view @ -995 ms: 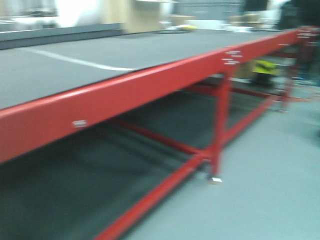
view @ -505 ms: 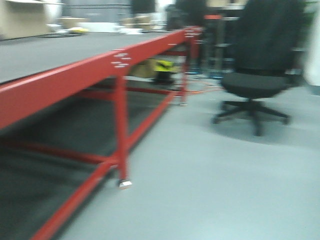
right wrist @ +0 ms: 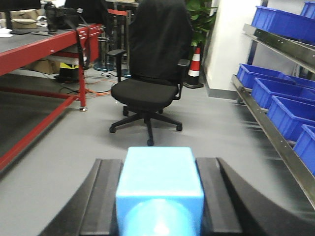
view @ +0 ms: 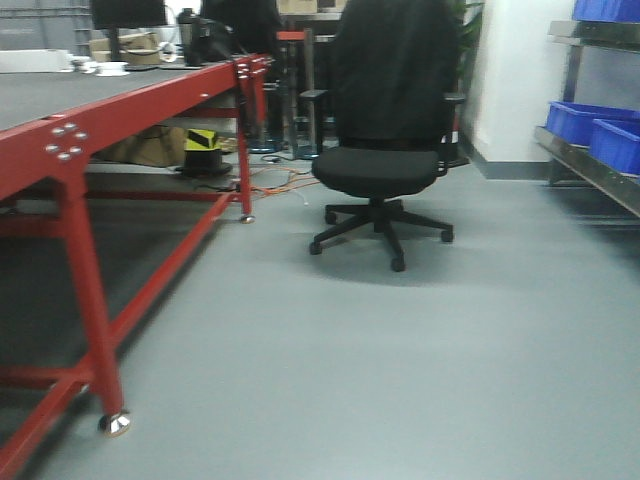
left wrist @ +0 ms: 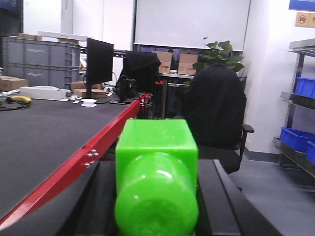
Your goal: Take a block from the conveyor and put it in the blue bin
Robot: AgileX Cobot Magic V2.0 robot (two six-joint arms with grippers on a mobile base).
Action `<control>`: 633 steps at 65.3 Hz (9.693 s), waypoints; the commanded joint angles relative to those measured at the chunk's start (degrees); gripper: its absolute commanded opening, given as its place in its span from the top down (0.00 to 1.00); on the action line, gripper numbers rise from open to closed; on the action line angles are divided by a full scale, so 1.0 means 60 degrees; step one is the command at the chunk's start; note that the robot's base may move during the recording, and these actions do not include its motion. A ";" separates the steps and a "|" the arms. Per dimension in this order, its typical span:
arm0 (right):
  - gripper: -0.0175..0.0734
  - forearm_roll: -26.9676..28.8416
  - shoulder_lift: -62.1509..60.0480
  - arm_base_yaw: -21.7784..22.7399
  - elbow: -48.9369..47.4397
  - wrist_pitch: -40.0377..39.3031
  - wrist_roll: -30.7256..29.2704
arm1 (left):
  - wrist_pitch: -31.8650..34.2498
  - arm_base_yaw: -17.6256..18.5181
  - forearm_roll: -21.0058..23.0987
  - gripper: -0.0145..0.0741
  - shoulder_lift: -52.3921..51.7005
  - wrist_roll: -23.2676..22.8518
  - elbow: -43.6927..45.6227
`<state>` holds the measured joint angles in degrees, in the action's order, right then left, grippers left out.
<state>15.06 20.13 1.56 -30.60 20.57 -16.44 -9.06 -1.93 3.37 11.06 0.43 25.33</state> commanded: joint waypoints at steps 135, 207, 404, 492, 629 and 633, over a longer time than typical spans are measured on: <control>0.98 0.0039 -0.0022 -0.0015 0.0038 -0.0263 -0.0036 | 0.0181 -0.0024 0.0074 0.96 -0.0060 0.0002 -0.0007; 0.98 0.0039 -0.0022 -0.0015 0.0038 -0.0263 -0.0036 | 0.0181 -0.0024 0.0074 0.96 -0.0060 0.0002 -0.0007; 0.99 0.0131 0.1512 -0.0923 -0.1384 -0.0683 -0.0036 | -0.0455 0.2486 -0.0662 0.96 0.1803 0.0766 0.1081; 0.26 0.1719 1.2069 -0.4462 -0.8686 -0.2622 -0.0036 | 0.0168 0.4967 0.0710 0.55 1.3204 0.0766 1.0024; 0.99 0.0934 -0.1782 -0.2667 0.2153 -0.3006 -0.0036 | 0.1389 0.1966 0.1169 0.96 0.1049 0.0747 -0.0230; 0.99 0.0934 -0.1782 -0.2667 0.2153 -0.3006 -0.0036 | 0.1389 0.1966 0.1169 0.96 0.1049 0.0747 -0.0230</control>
<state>20.99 9.75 -14.82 -17.74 3.44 -16.44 -1.74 10.06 10.10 17.69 4.86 23.86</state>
